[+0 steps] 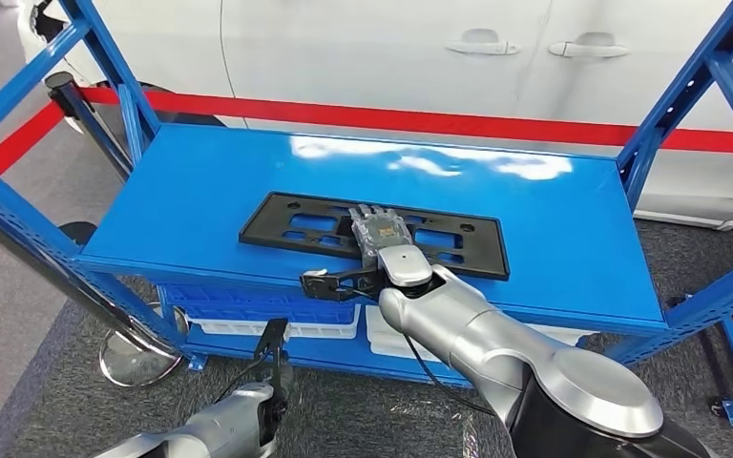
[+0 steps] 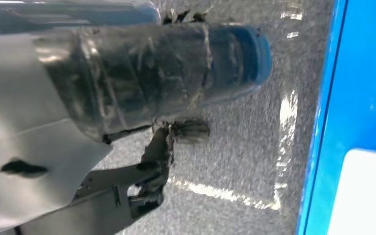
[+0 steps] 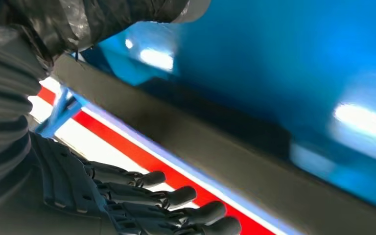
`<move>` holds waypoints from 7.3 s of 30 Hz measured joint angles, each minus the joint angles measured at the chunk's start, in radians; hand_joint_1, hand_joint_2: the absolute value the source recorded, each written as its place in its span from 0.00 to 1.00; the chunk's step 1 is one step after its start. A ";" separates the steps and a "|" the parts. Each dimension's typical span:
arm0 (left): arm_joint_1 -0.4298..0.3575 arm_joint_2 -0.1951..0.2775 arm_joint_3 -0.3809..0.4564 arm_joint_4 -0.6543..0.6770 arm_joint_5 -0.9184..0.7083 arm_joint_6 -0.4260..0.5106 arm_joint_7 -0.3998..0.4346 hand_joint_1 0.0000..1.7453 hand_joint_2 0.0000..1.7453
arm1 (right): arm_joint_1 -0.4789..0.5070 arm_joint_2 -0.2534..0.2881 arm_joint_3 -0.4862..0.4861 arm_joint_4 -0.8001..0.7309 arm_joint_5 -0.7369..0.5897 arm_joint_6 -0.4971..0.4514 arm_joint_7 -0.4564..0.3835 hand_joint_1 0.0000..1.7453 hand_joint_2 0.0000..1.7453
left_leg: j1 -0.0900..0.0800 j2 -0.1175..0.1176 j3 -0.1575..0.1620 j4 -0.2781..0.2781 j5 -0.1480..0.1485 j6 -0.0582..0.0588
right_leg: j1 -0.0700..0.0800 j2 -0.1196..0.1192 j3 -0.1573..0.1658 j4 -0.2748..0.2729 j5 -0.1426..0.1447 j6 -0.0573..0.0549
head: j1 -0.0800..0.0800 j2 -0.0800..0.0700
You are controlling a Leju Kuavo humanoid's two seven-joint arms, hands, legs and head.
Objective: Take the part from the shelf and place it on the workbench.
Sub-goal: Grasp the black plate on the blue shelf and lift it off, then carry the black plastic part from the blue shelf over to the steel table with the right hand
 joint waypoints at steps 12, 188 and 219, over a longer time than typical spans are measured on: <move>0.005 0.000 0.000 0.000 0.004 0.004 -0.001 0.00 0.00 | 0.004 0.001 0.002 0.032 0.021 0.053 0.031 1.00 1.00 | 0.004 0.000 -0.045 0.084 -0.010 -0.016 | -0.006 0.005 0.007 -0.006 0.002 -0.021 | -0.004 0.000; 0.410 0.285 -0.087 -0.007 -0.172 -0.143 -0.471 0.00 1.00 | 0.983 -0.548 -0.794 -1.774 -0.081 -0.388 -0.728 1.00 1.00 | 0.003 -0.126 0.007 0.008 -0.014 -0.001 | -0.012 0.071 0.065 0.007 -0.061 0.001 | -0.008 0.000; 0.410 0.291 -0.095 -0.008 -0.203 -0.146 -0.449 0.00 1.00 | 0.987 -0.537 -0.794 -1.773 -0.100 -0.377 -0.744 1.00 1.00 | 0.010 -0.129 -0.004 0.012 -0.004 -0.016 | -0.026 0.060 0.072 0.019 -0.075 0.015 | -0.008 0.000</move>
